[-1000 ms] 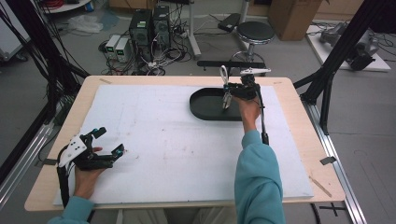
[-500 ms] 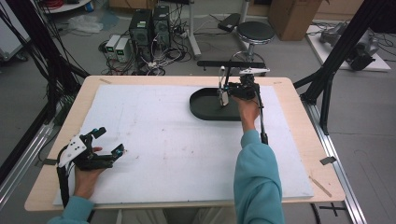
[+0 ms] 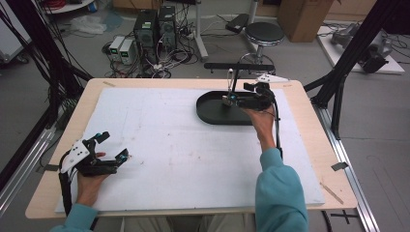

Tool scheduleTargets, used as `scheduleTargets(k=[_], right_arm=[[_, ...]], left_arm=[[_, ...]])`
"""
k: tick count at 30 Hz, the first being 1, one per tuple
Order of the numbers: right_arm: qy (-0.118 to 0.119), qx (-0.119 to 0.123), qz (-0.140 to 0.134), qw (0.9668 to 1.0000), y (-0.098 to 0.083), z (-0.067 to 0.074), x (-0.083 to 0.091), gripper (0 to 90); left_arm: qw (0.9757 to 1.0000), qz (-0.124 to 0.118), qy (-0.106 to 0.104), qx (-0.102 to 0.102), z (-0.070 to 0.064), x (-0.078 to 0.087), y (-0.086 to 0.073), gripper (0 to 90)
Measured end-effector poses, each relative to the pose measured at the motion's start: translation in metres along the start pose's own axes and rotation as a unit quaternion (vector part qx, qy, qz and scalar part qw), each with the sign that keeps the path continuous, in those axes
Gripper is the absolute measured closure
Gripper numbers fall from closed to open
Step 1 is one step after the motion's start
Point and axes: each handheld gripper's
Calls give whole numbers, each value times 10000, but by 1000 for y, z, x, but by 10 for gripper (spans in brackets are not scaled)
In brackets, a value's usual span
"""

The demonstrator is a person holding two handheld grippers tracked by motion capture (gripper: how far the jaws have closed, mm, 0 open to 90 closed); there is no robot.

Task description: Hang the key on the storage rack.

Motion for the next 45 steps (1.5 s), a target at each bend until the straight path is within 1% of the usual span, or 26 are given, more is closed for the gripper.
scheduleTargets(k=[1,2,4,6,8,10,11,12,13,15,16,19,21,23,25,26,27,28,29,33,36,40,42,45], right_arm=[[12,35,-51,10000,0,3,6,8],[77,95,-117,9999,0,7,12,8],[126,251,-228,9993,-2,15,27,7],[172,373,-284,9988,-7,22,41,7],[138,496,-360,9980,-14,29,55,7],[153,634,-519,9965,-23,35,70,7],[148,670,-528,9962,-28,38,76,7],[101,706,-512,9961,-33,40,82,7],[53,797,-591,9951,-39,42,87,7],[-18,838,-586,9948,-49,45,97,7],[-54,871,-615,9943,-55,45,101,7],[-85,745,-740,9944,-72,44,114,7],[-155,738,-868,9934,-84,42,120,7],[-126,662,-985,9929,-96,38,123,7],[-179,562,-982,9934,-106,37,126,7],[-213,591,-1025,9928,-111,36,126,7],[-238,520,-1023,9931,-115,36,128,7],[-257,499,-1027,9931,-120,35,129,7],[-276,496,-1085,9925,-124,34,129,7],[-369,329,-1163,9920,-139,30,133,7],[-399,271,-1214,9914,-146,29,132,7],[-337,137,-1287,9910,-155,28,128,7],[-304,81,-1270,9914,-155,28,128,7],[-292,97,-1200,9923,-155,27,127,7]], left_arm=[[10000,-1,-1,-3,0,0,0,17],[10000,-2,9,-9,0,0,0,17],[10000,-15,23,-15,-1,0,0,17],[10000,-15,28,-13,-1,0,0,17],[10000,3,29,-28,-1,0,0,17],[10000,-5,26,-19,-1,0,0,17],[10000,-13,33,-29,-1,0,0,17],[10000,-23,50,-32,-2,0,0,17],[10000,-13,46,-40,-2,0,0,17],[10000,-20,33,-24,-2,0,0,17],[10000,-12,33,-51,-2,0,0,17],[10000,-12,51,-64,-2,0,0,17],[10000,-7,39,-55,-2,0,0,17],[10000,-4,45,-52,-2,0,0,17],[10000,-7,45,-56,-2,0,0,17],[10000,-7,47,-59,-2,0,0,17],[10000,-4,46,-60,-2,0,0,17],[10000,-16,53,-62,-2,0,0,17],[10000,-12,42,-71,-2,0,0,17],[10000,-11,43,-72,-2,0,0,17],[10000,-10,48,-83,-2,0,0,17],[9999,-35,56,-97,-3,1,0,17],[9999,-49,62,-96,-3,1,0,17],[9999,-49,64,-85,-3,1,0,17]])
Point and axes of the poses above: each handheld gripper's, and its own axes: x roughly backward along the jaws, y roughly out of its top, z roughly to its left, and after that the axes turned 2 degrees about -y, right-handed
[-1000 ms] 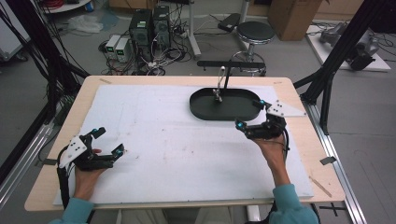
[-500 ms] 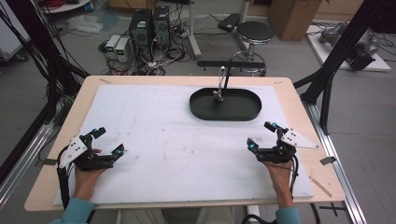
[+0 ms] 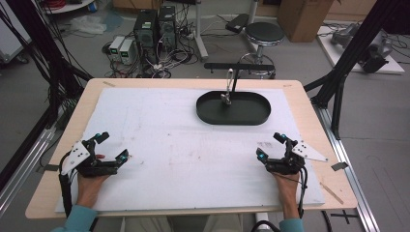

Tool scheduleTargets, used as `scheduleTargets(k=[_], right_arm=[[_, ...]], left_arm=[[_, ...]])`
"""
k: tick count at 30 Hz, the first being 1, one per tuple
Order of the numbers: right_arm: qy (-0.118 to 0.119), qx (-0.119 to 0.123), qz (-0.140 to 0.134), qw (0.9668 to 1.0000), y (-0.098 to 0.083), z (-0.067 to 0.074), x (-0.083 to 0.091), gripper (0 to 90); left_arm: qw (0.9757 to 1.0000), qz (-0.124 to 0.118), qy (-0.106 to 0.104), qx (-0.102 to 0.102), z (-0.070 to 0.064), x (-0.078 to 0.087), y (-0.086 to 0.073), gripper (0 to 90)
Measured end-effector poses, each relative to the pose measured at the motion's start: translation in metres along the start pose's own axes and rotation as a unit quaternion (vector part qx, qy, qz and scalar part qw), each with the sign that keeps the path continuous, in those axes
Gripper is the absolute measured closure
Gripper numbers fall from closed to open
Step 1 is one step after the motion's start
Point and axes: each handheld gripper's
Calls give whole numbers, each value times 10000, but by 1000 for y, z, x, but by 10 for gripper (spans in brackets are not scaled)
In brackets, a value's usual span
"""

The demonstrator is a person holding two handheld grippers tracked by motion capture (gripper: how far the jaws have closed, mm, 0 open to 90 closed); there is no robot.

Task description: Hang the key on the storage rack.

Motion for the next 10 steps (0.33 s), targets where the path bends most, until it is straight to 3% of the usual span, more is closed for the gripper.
scheduleTargets(k=[10], right_arm=[[-13,21,35,10000,0,1,-1,7]], left_arm=[[10000,-27,16,-9,0,1,0,17]])
Point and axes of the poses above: each handheld gripper's, and its own axes: x roughly backward along the jaws, y roughly out of its top, z roughly to its left, and after that the axes turned 2 degrees about -y, right-handed
